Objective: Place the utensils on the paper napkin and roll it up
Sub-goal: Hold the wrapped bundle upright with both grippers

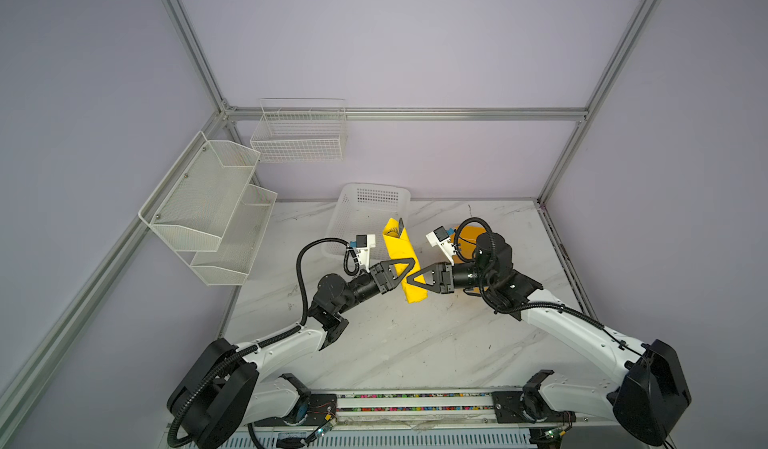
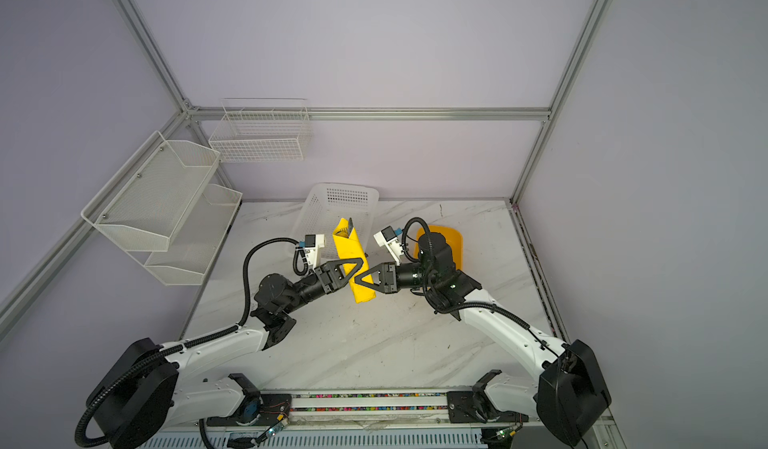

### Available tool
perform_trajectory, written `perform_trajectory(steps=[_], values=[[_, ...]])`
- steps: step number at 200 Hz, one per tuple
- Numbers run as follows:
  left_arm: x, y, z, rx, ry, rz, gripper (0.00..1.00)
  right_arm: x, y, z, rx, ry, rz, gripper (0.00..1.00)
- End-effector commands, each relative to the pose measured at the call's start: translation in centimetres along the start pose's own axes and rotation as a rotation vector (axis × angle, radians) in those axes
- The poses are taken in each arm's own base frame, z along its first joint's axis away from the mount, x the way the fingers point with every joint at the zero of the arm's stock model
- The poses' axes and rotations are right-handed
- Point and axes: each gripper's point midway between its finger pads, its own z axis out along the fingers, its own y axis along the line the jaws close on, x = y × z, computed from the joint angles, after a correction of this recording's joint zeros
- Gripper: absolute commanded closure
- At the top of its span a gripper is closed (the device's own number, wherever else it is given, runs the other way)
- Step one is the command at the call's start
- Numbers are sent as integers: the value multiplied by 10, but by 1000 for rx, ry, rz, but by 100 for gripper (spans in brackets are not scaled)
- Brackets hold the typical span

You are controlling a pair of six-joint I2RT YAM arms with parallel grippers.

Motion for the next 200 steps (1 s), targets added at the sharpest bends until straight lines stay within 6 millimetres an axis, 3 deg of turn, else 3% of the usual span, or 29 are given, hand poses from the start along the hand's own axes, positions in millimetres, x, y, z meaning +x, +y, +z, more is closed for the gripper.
perform_trajectory(steps=[1,37,137,200], values=[[-10,-28,0,75,-12,59,62,-7,15,-3,-33,-39,-68,92],[-14,-33,2,85,-22,73,72,-8,14,-2,-36,-42,-64,92],[-17,-36,7,107,-26,74,68,-5,11,-1,-49,-32,-52,92],[-18,-38,8,126,-32,67,74,-2,10,-1,-48,-29,-48,92]])
